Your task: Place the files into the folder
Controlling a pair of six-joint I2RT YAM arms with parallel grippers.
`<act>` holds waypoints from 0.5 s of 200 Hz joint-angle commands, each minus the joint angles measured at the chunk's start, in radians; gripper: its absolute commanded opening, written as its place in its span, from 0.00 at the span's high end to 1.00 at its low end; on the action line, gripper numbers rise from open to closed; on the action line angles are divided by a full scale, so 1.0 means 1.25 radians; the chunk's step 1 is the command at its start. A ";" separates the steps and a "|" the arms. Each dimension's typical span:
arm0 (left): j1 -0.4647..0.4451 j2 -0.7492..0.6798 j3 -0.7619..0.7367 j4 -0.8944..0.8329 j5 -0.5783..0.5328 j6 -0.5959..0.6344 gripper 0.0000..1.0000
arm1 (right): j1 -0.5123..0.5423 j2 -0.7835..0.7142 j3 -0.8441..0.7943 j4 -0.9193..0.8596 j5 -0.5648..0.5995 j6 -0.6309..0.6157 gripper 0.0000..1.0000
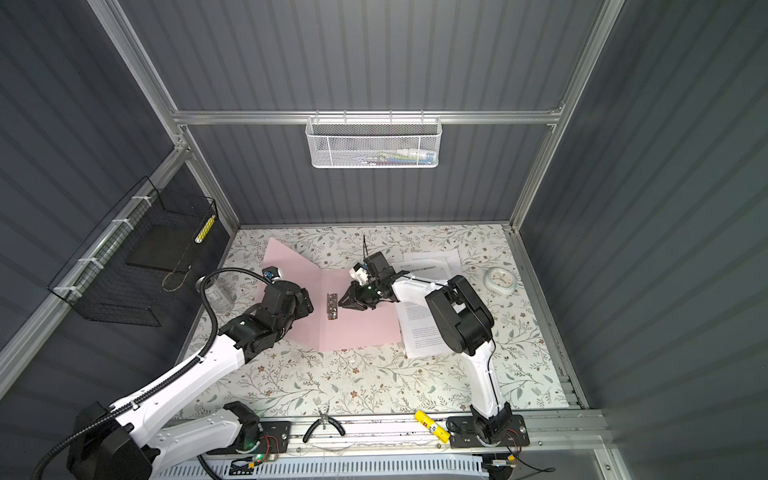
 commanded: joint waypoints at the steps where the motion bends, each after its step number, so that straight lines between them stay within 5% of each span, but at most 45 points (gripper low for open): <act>1: 0.024 0.020 -0.031 0.044 0.022 0.012 0.24 | -0.014 -0.028 -0.053 0.054 -0.017 0.021 0.79; 100: 0.209 0.155 -0.139 0.223 0.161 0.000 0.28 | -0.072 -0.034 -0.221 0.148 -0.047 0.076 0.83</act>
